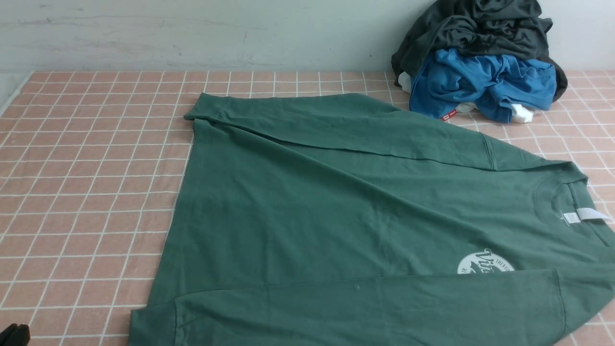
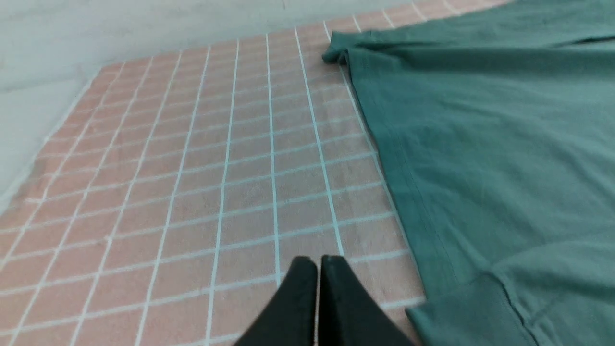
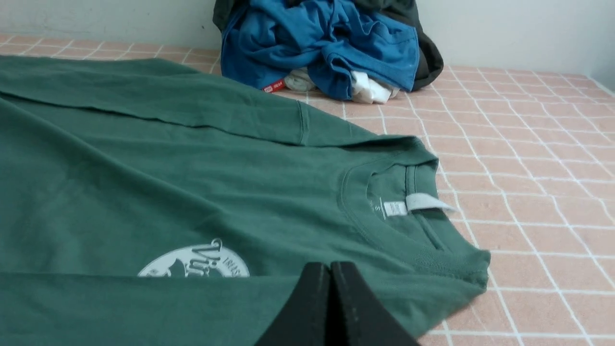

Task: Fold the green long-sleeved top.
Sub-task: Use the left arm to clamp the cuff closest to it

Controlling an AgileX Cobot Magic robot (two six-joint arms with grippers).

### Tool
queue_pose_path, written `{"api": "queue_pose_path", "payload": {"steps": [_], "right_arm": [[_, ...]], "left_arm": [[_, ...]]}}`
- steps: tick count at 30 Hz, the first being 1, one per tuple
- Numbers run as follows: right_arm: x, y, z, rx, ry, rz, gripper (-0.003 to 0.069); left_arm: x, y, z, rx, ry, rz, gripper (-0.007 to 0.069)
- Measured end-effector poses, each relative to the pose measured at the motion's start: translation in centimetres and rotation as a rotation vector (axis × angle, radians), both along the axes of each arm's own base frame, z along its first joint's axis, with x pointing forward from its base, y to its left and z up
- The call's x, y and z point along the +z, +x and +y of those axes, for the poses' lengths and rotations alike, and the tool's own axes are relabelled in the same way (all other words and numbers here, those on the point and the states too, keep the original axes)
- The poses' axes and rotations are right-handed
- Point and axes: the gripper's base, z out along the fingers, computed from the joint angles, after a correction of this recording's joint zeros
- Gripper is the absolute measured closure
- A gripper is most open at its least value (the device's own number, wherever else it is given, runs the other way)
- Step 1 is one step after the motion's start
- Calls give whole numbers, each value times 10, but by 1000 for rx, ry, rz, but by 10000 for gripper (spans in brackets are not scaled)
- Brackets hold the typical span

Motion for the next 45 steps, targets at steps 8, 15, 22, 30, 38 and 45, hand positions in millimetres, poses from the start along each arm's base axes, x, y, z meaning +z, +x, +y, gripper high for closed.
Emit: {"api": "queue_pose_path", "payload": {"steps": [8, 15, 22, 30, 38, 45], "right_arm": [[51, -8, -1, -2, 35, -579, 669], [75, -24, -1, 21, 109, -904, 669], [131, -19, 1, 66, 150, -895, 669], [175, 42, -3, -10, 40, -289, 669], [109, 95, 21, 107, -2, 451, 669], [67, 108, 61, 375, -209, 770, 669]], "left_arm": [[41, -2, 0, -6, -35, -452, 627], [67, -14, 4, -24, -331, -759, 627], [87, -16, 6, -43, -511, -771, 627], [146, 39, -2, 30, -321, -148, 627], [84, 104, -20, 2, -196, 736, 627], [23, 142, -32, 4, -202, 1103, 483]]}}
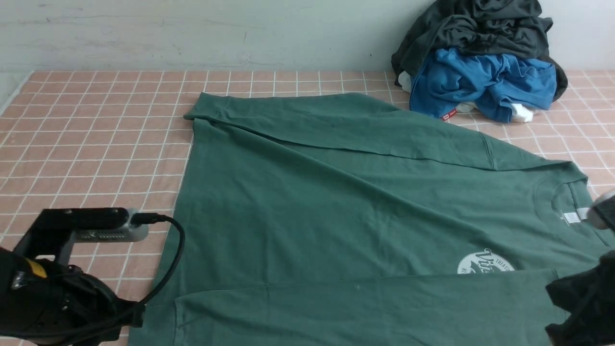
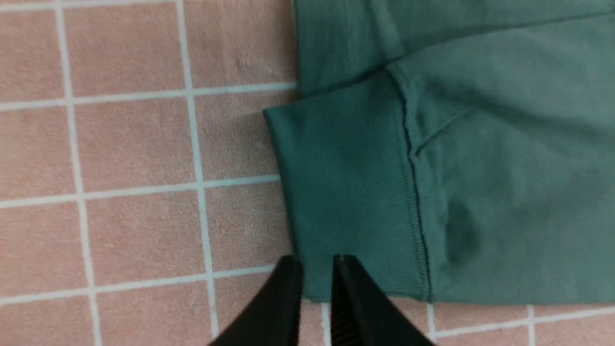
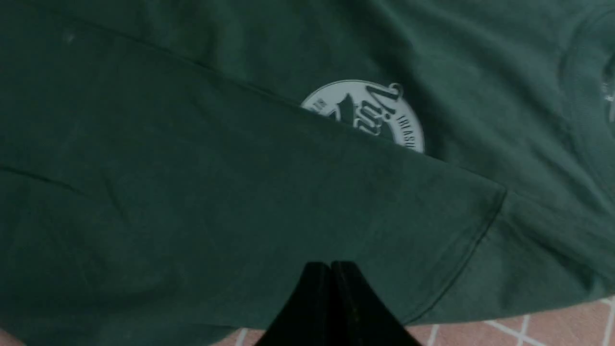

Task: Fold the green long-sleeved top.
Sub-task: Use the left arm to clamp the cuff closest to it

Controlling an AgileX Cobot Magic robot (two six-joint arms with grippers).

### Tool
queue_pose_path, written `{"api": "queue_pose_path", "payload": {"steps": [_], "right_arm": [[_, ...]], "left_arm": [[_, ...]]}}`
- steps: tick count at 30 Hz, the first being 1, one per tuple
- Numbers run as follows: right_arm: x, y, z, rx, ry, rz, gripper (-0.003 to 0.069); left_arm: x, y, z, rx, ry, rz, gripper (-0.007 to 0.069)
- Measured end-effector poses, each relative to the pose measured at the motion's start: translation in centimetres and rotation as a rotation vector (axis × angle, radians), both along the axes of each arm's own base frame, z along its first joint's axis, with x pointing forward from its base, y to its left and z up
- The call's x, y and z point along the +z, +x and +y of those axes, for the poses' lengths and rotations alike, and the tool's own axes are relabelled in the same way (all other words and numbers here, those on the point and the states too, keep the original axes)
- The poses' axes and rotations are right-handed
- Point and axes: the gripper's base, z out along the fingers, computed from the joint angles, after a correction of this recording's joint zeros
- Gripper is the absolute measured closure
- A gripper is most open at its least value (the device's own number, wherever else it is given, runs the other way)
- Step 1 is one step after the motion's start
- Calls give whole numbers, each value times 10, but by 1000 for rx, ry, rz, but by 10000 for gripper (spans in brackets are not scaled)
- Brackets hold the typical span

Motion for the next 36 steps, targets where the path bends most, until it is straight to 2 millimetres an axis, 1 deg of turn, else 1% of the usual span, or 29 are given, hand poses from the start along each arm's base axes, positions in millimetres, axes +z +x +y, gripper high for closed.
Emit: {"api": "queue_pose_path", "payload": {"steps": [4, 5, 6, 8, 10, 11, 13, 15, 16, 17, 18, 20, 23, 25, 27, 30, 33, 36], "right_arm": [[0, 7, 7, 32, 21, -54, 669], [1, 8, 7, 33, 23, -58, 669], [2, 9, 8, 35, 30, -77, 669], [4, 10, 9, 36, 36, -91, 669], [4, 11, 9, 37, 39, -97, 669], [4, 11, 9, 37, 40, -100, 669], [4, 11, 9, 37, 41, -103, 669], [4, 11, 9, 37, 41, -103, 669], [4, 11, 9, 37, 41, -103, 669], [5, 11, 9, 37, 42, -104, 669], [5, 11, 9, 37, 42, -104, 669], [4, 11, 9, 37, 41, -103, 669], [4, 12, 9, 37, 40, -100, 669], [4, 12, 10, 38, 41, -103, 669], [4, 12, 10, 38, 41, -103, 669], [4, 12, 10, 37, 42, -103, 669], [4, 12, 10, 34, 52, -102, 669], [4, 12, 11, 29, 66, -100, 669]], "left_arm": [[-23, 19, -2, 35, -7, 34, 274], [-24, 20, -2, 37, -7, 32, 266], [-29, 25, -3, 51, -14, 31, 221], [-36, 34, -4, 73, -27, 32, 183], [-42, 39, -5, 78, -32, 39, 195], [-47, 42, -6, 70, -30, 43, 229], [-53, 46, -6, 55, -25, 55, 319], [-54, 49, -7, 44, -23, 53, 433], [-54, 49, -7, 45, -26, 54, 468], [-54, 50, -8, 45, -30, 53, 534], [-53, 50, -8, 45, -32, 52, 561], [-51, 50, -9, 42, -35, 51, 586], [-40, 49, -9, 26, -41, 39, 587], [-27, 49, -10, 19, -50, 9, 587], [-21, 49, -10, 14, -54, -6, 587], [-21, 48, -10, 7, -50, 11, 586], [-28, 48, -10, 3, -45, 44, 559], [-34, 49, -10, 4, -42, 70, 496]]}}
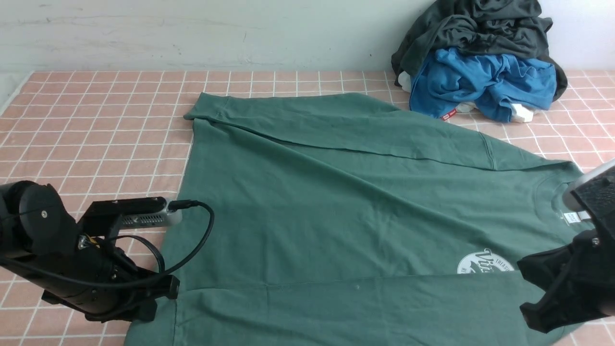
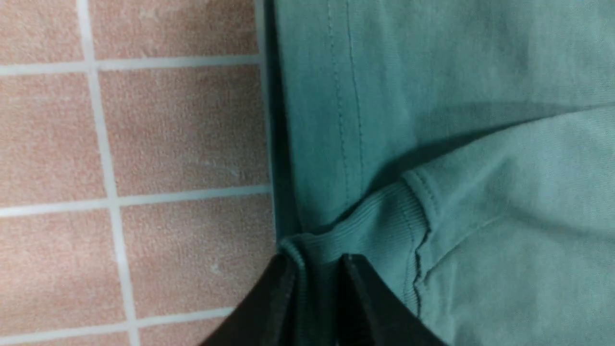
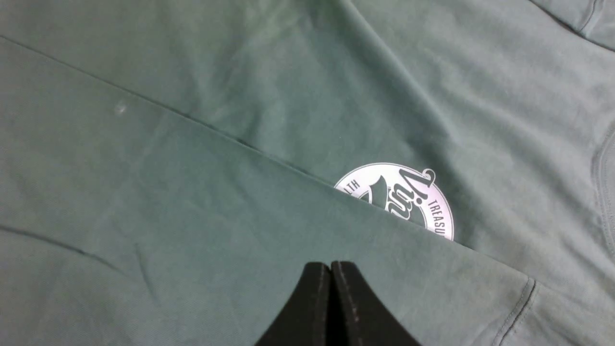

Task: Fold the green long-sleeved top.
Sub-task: Use the left arm to clamp the cuff closest to it

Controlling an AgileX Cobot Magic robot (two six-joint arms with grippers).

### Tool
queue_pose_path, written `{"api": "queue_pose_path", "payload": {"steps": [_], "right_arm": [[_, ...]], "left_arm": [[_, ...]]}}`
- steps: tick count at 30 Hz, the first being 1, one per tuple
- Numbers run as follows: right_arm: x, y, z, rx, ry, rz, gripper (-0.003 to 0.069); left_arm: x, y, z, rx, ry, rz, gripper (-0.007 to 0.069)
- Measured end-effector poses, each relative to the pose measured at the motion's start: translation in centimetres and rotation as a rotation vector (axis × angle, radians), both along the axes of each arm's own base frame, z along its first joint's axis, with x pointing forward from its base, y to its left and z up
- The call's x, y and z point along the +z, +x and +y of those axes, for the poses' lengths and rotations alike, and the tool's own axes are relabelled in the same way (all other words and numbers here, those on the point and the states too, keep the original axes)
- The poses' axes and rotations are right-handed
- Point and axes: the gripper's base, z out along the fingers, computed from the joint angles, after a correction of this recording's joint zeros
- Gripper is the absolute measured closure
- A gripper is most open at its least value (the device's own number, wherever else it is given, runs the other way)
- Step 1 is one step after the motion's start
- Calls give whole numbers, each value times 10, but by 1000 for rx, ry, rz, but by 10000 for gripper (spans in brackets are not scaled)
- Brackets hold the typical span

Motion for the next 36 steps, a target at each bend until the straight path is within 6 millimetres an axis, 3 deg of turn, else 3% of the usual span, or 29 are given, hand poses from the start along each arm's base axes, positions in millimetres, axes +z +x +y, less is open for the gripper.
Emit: {"api": "queue_pose_path", "payload": {"steps": [4, 8, 15, 20, 23, 29, 31, 35, 36], "right_arm": [[0, 0, 1, -6, 20, 2, 669], [0, 0, 1, -9, 27, 3, 669], [0, 0, 1, -10, 31, 4, 669], [1, 0, 2, -11, 35, 2, 669], [1, 0, 2, -11, 35, 2, 669], [1, 0, 2, -11, 35, 2, 669], [1, 0, 2, -11, 35, 2, 669], [1, 0, 2, -11, 35, 2, 669], [1, 0, 2, -11, 35, 2, 669]], "left_arm": [[-5, 1, 0, -1, 2, 18, 405], [-5, 1, 0, 0, 3, 19, 403], [-5, 2, 1, -15, 15, 11, 584], [-4, 2, 1, -13, 14, 11, 596], [-1, 3, 0, -18, 11, 25, 570], [8, 9, -2, -34, 5, 37, 392], [9, 9, -2, -36, 4, 42, 368], [9, 7, -1, -63, 15, 54, 424], [9, 7, -1, -80, 19, 59, 479]]}}
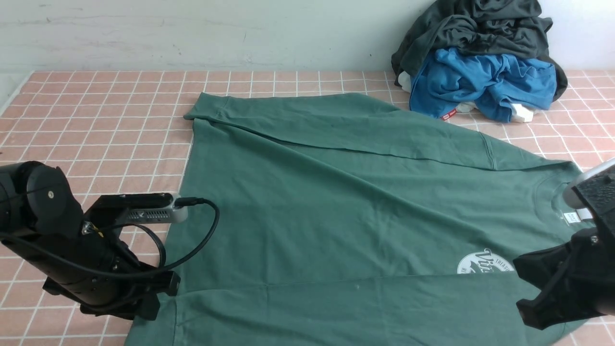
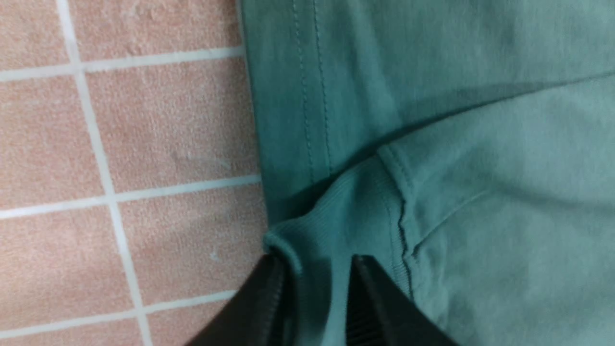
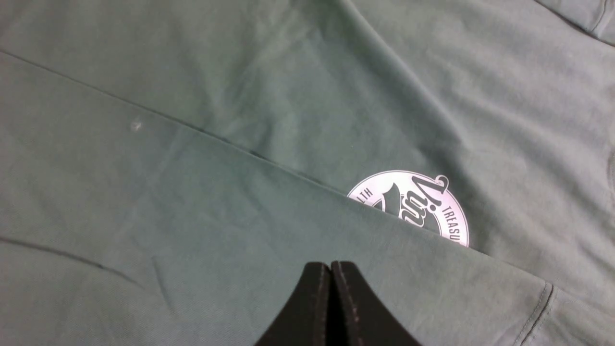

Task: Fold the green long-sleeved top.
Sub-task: Use the left arm to clamp the cuff closest to it, then use the left arm to drag and place the cuff at the centered position on the left edge of the fabric, then use the left arm to clamp the cuff farthest from it

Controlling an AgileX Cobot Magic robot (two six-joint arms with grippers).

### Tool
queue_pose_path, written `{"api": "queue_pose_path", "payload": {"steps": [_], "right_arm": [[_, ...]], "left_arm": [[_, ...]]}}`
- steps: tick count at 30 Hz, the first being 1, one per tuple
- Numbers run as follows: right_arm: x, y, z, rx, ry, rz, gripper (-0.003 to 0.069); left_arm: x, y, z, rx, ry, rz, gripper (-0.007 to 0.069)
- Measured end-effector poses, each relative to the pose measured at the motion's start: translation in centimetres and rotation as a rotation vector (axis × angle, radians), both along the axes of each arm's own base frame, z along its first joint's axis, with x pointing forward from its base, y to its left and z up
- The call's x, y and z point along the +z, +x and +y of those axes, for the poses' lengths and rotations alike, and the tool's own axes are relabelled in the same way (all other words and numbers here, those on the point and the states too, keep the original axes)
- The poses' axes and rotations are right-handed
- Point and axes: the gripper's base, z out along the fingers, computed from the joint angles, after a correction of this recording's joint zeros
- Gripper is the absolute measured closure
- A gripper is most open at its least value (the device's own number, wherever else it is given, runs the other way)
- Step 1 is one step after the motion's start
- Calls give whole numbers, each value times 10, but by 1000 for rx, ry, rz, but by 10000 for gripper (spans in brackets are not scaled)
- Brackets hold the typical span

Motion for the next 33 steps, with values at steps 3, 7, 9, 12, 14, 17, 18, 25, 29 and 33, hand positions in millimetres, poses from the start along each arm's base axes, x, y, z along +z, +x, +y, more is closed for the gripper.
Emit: {"api": "queue_pose_path", "payload": {"steps": [3, 7, 9, 12, 14, 17, 18, 25, 29, 33], "right_arm": [[0, 0, 0, 0, 0, 0, 669], [0, 0, 0, 0, 0, 0, 669], [0, 0, 0, 1, -3, -1, 669], [0, 0, -1, 7, -20, -8, 669], [0, 0, -1, 10, -27, -11, 669], [0, 1, -2, 16, -45, -18, 669], [0, 1, -2, 18, -49, -20, 669], [0, 1, -2, 19, -53, -22, 669], [0, 1, -3, 22, -62, -25, 669], [1, 2, -3, 26, -66, -37, 669]], "left_arm": [[0, 0, 0, -19, 3, -1, 577], [8, 5, -1, -46, 4, -10, 622], [29, 13, -2, -74, -1, -71, 626], [80, 30, -5, -91, -22, -246, 628], [95, 35, -6, -97, -25, -305, 628], [125, 51, -7, -107, -24, -449, 628], [133, 59, -8, -102, -21, -498, 628], [94, 118, -12, -107, 7, -483, 607], [58, 164, -12, -93, 8, -414, 482], [52, 212, -10, -23, -21, -449, 299]]}}
